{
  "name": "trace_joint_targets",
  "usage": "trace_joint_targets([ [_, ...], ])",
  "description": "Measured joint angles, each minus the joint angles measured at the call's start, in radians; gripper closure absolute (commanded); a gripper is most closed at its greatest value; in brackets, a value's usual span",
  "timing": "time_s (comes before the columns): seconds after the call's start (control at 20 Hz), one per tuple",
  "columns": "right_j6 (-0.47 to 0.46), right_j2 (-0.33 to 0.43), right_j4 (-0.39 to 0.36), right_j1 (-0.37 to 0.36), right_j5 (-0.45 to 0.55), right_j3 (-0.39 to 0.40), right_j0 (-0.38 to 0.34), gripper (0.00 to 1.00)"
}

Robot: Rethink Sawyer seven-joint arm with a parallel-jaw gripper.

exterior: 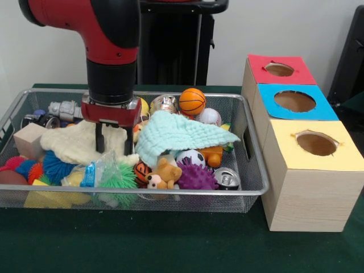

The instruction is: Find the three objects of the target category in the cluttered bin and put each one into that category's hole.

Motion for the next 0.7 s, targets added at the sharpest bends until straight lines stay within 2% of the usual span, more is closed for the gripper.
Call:
trace_joint_targets([
  [0.7, 0.0, 0.001, -0.001, 0.026, 0.026, -0.091, -0.002, 0.0],
])
